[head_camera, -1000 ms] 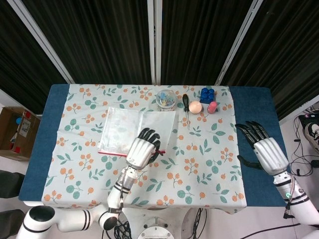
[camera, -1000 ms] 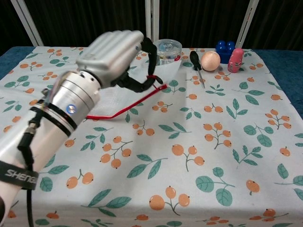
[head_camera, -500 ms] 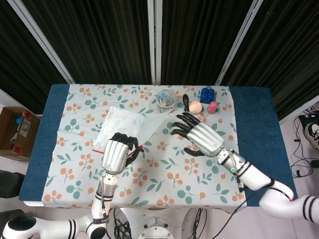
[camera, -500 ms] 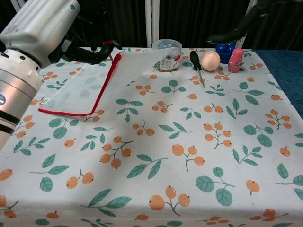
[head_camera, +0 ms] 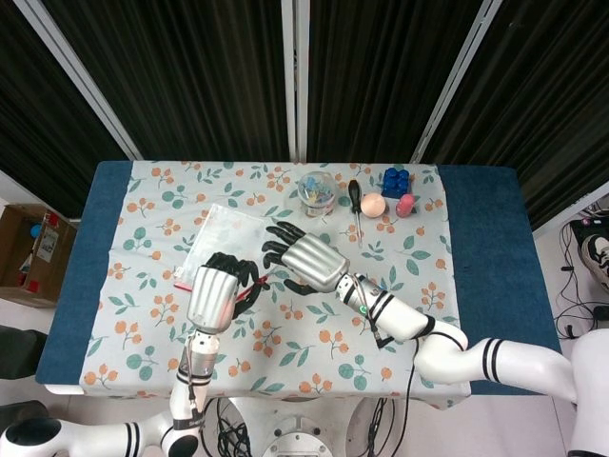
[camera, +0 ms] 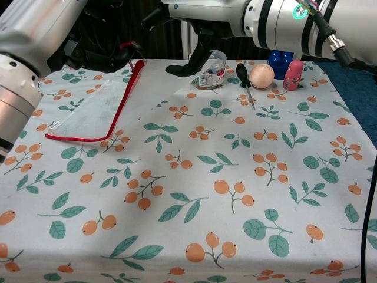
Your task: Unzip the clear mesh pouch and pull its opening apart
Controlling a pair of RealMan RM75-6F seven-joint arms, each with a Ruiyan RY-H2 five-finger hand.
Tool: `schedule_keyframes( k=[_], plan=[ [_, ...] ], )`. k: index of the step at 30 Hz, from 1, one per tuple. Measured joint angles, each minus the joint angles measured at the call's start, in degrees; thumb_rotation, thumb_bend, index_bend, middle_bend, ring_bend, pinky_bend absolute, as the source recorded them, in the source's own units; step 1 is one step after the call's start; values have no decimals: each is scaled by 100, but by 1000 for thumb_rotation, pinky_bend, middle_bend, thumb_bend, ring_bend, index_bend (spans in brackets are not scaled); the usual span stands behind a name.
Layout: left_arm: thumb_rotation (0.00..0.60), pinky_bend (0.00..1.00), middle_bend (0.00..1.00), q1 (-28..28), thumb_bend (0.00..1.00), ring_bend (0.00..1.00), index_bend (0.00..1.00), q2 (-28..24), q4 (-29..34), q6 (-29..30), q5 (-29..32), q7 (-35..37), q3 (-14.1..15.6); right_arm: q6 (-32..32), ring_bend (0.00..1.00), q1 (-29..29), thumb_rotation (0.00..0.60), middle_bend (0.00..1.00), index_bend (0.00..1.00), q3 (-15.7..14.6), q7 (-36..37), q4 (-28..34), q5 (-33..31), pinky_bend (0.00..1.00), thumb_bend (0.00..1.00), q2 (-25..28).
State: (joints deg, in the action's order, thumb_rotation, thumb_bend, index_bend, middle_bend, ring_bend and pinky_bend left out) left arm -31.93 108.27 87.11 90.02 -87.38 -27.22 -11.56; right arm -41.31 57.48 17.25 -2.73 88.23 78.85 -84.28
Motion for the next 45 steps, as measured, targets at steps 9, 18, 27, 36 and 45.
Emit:
schedule_keyframes(
  k=[9, 18, 27, 36, 45],
  plan=[
    [600, 505, 705, 83, 457, 583, 760, 10, -32, -29, 5, 130, -55, -50, 50, 227, 600, 352, 733, 23, 85, -375, -199, 14, 485, -406],
    [600, 505, 704, 288, 464, 583, 761, 63, -205, -29, 157, 508, -14, -299, 101, 307, 600, 437, 890, 171, 321, -411, -286, 37, 546, -426],
    [600, 505, 702, 419, 468, 582, 761, 96, -268, -120, 307, 834, -43, -528, 111, 300, 600, 448, 904, 212, 475, -283, -291, 37, 547, -313],
    [600, 505, 700, 541, 468, 581, 761, 118, -348, -213, 420, 1021, -17, -853, 120, 220, 600, 451, 908, 288, 649, -165, -240, 37, 546, -145],
    [600, 505, 699, 661, 469, 579, 761, 118, -529, -406, 614, 1192, 55, -1261, 121, 97, 600, 452, 908, 359, 899, -97, -109, 35, 546, -17]
  ],
)
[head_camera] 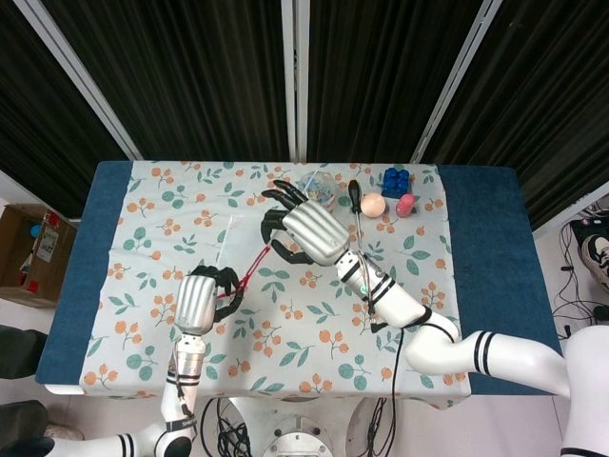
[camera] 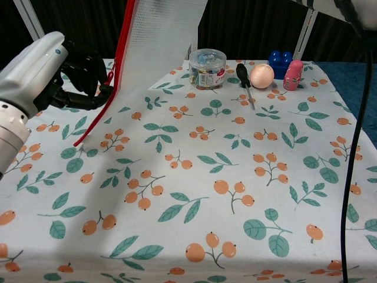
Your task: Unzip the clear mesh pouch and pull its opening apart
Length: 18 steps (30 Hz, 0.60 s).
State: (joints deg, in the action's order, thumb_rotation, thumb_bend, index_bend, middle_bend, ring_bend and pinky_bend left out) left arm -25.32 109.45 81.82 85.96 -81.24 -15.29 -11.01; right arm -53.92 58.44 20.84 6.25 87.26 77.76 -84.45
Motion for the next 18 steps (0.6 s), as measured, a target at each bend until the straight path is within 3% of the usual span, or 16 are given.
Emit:
schedule_keyframes(
  k=[18],
  plan=[
    [600, 502, 697, 196, 477, 577, 762, 54, -1210, -661, 836, 98, -115, -585, 127, -427, 600, 458, 916, 12, 612, 363, 263, 35, 547, 651]
  ],
)
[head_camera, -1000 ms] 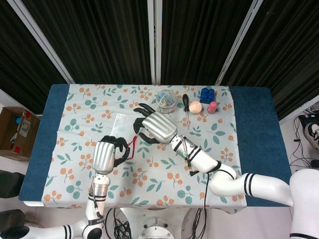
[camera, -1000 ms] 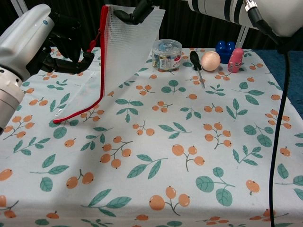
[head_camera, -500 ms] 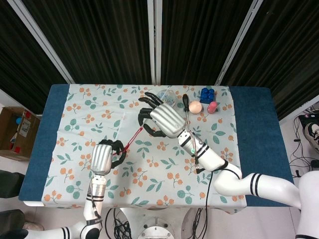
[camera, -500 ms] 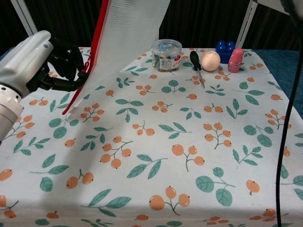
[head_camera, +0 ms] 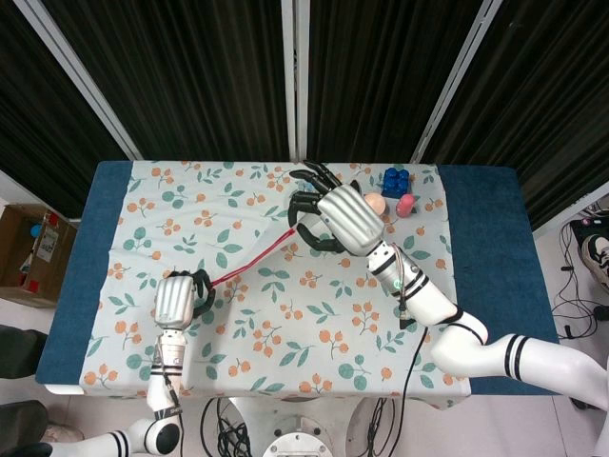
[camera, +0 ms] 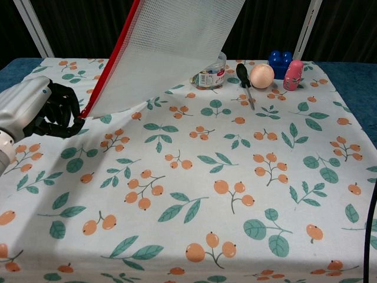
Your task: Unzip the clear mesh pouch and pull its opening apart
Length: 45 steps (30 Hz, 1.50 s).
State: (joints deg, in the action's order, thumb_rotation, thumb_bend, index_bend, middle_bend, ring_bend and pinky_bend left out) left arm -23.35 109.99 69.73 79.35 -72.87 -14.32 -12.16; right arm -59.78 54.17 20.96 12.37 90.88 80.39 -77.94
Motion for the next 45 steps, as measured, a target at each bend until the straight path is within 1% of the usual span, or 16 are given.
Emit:
schedule_keyframes(
  k=[10, 12, 15, 17, 21, 24, 27, 28, 29, 31, 32, 34, 36, 39, 42, 45],
  plan=[
    [600, 497, 679, -15, 475, 570, 732, -87, -301, -350, 418, -8, -259, -54, 127, -4, 600, 457, 916, -56, 117, -153, 20, 33, 545, -87],
    [600, 480, 628, -17, 428, 529, 613, -163, -251, -427, 460, -33, -263, -92, 127, -8, 600, 456, 914, -109, 92, -200, 68, 32, 546, -153],
    [600, 424, 423, -17, 251, 357, 254, -365, -3, -586, 566, -85, -287, -175, 127, -34, 600, 453, 913, -248, 27, -272, 190, 31, 546, -287],
    [600, 415, 337, -14, 199, 289, 186, -543, 225, -639, 610, -128, -318, -244, 127, -71, 600, 448, 905, -412, -24, -342, 339, 31, 546, -403],
    [600, 405, 276, 4, 169, 234, 167, -1011, 732, -534, 610, -378, -401, -404, 125, -193, 600, 429, 862, -825, -69, -505, 698, 31, 543, -628],
    [600, 385, 268, 26, 170, 225, 166, -1330, 1044, -471, 612, -603, -429, -474, 116, -324, 600, 397, 772, -1179, -83, -641, 927, 28, 514, -723],
    [600, 325, 265, 56, 165, 213, 168, -1705, 1308, -452, 569, -739, -409, -367, 72, -441, 600, 323, 566, -1543, -109, -683, 1041, 9, 449, -666],
    [600, 299, 264, 69, 161, 208, 170, -1824, 1366, -447, 536, -755, -390, -287, 38, -471, 600, 278, 428, -1636, -127, -665, 1051, 2, 399, -604],
    [600, 282, 264, 83, 156, 206, 173, -1945, 1410, -440, 488, -763, -364, -152, 23, -508, 600, 248, 340, -1753, -163, -615, 1049, 0, 362, -489],
    [600, 259, 264, 124, 138, 205, 182, -2224, 1468, -422, 309, -745, -276, 102, 0, -551, 600, 124, 94, -1904, -256, -483, 999, 0, 241, -271],
    [600, 249, 258, 145, 129, 198, 189, -2339, 1478, -412, 222, -723, -230, 309, 0, -567, 600, 53, 16, -1990, -352, -361, 922, 0, 187, -104],
    [600, 236, 234, 188, 122, 182, 199, -2583, 1467, -420, 57, -601, -119, 675, 0, -581, 600, 2, 0, -2109, -549, -129, 717, 0, 146, 190],
    [600, 217, 208, 247, 121, 168, 204, -2755, 1414, -453, -42, -361, -14, 1095, 0, -612, 600, 0, 0, -2216, -774, 158, 357, 0, 122, 541],
    [600, 205, 202, 394, 121, 160, 214, -3026, 1306, -482, -134, 93, 151, 1343, 0, -768, 600, 0, 0, -2294, -928, 482, -175, 0, 116, 1003],
    [600, 206, 203, 650, 120, 161, 220, -3288, 1215, -409, -189, 560, 307, 1042, 0, -1056, 600, 8, 0, -2315, -901, 580, -359, 0, 127, 1201],
    [600, 204, 205, 973, 122, 160, 226, -3516, 1156, -167, -269, 916, 457, 345, 0, -1468, 600, 73, 0, -2309, -824, 591, -378, 0, 175, 1301]
  ],
)
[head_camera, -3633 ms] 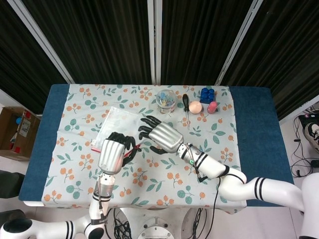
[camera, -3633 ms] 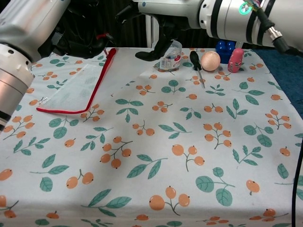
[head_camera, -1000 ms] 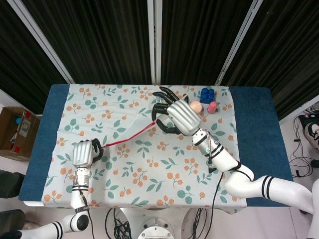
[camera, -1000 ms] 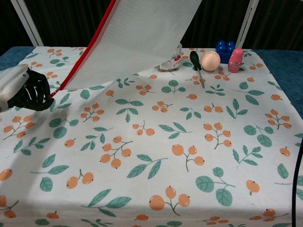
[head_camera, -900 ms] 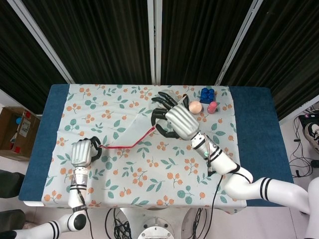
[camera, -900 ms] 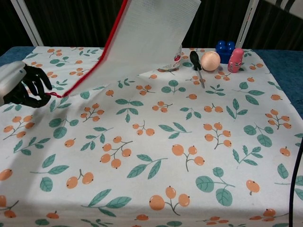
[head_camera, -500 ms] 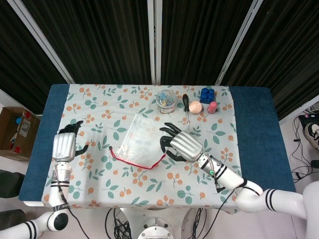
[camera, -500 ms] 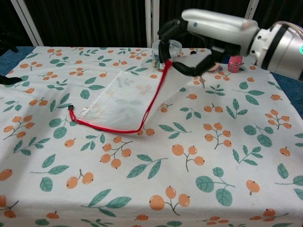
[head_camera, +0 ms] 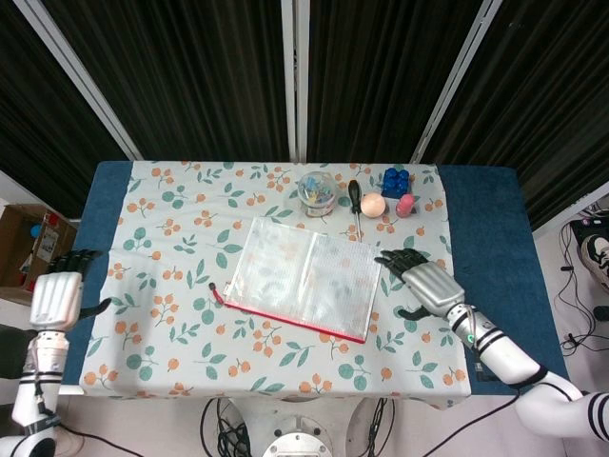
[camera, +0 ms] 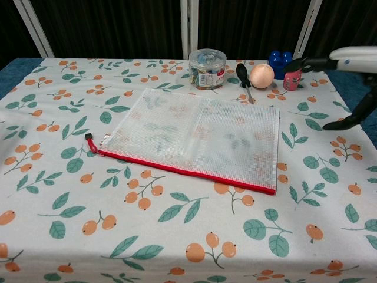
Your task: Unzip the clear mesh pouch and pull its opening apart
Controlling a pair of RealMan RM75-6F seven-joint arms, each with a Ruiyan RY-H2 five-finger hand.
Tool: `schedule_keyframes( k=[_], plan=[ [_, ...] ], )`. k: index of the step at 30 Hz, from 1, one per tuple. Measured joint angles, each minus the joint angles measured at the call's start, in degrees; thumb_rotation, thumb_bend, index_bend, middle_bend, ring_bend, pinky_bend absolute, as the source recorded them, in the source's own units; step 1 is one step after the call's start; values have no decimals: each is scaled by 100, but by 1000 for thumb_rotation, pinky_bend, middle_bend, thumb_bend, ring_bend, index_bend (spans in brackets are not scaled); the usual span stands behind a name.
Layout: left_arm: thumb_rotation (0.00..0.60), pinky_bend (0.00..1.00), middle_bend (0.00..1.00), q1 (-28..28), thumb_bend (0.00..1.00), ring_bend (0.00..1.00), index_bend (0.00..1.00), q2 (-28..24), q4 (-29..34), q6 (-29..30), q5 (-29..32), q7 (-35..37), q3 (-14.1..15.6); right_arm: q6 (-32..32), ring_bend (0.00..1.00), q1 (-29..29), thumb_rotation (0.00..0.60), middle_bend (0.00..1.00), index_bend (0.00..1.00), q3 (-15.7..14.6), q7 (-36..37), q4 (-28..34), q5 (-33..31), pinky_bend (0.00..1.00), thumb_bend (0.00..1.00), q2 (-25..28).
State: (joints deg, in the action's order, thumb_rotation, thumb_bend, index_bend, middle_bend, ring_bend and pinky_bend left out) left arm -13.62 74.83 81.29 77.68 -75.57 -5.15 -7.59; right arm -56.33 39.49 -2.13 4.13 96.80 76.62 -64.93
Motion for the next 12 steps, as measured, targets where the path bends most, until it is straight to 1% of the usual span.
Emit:
schedule_keyframes(
  k=[2, 4, 5, 8, 12],
  plan=[
    [600, 203, 206, 205, 122, 161, 229, -134, -18, 207, -78, 153, 104, -636, 0, -361, 600, 96, 0, 6, 39, -18, 0, 0, 188, 53],
    [600, 200, 206, 435, 122, 161, 231, -274, -35, 461, -193, 295, 241, -1222, 0, -710, 600, 98, 0, 8, 60, -41, 8, 0, 193, 92],
    [600, 198, 206, 527, 122, 161, 232, -324, -38, 564, -238, 335, 296, -1614, 0, -960, 600, 98, 0, 8, 79, -63, 19, 0, 195, 113],
    [600, 196, 206, 806, 122, 161, 232, -434, -2, 892, -358, 371, 445, -2521, 0, -1643, 600, 96, 0, -4, 196, -146, 88, 0, 201, 151],
    [600, 194, 206, 1108, 123, 161, 231, -567, 248, 1249, -558, 229, 655, -3360, 0, -2459, 600, 96, 0, -78, 478, -349, 298, 0, 204, 154]
  ],
)
